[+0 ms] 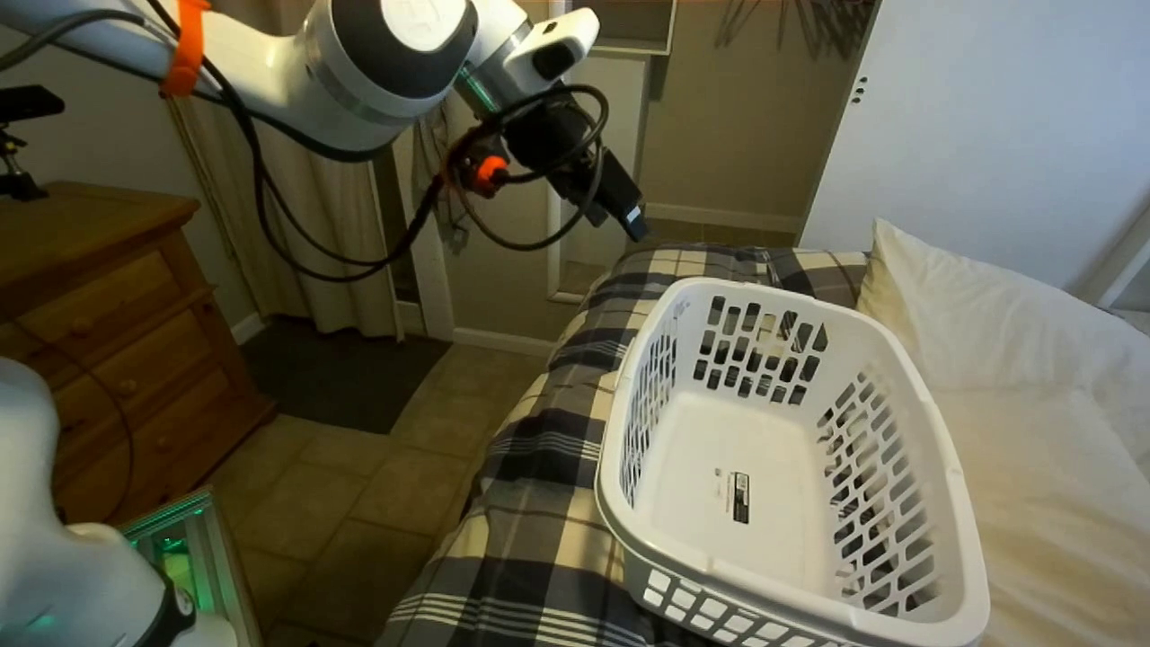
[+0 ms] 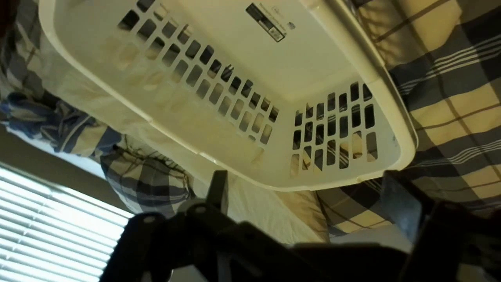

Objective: Put the washing basket upright

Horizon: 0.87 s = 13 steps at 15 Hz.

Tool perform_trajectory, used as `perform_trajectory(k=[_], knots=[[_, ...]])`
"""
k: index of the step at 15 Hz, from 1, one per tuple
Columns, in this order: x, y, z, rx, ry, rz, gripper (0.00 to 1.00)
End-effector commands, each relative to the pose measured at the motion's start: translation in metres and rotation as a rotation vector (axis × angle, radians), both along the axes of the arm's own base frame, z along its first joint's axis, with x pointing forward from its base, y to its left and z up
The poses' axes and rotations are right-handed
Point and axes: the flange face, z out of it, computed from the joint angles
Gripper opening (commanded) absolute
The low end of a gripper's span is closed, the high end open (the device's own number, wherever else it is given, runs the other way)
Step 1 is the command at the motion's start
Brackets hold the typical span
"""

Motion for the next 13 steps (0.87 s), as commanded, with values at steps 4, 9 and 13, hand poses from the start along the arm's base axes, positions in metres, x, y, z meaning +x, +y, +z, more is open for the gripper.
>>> perform_trajectory(k=[4,9,13], knots=[[-0.003,-0.005,0.001,0.015,-0.004,0.013,1.00],[-0.006,-0.006,-0.006,-0.015,-0.003,0.078,1.00],[-0.008,-0.006,-0.006,-0.017,-0.004,0.081,1.00]])
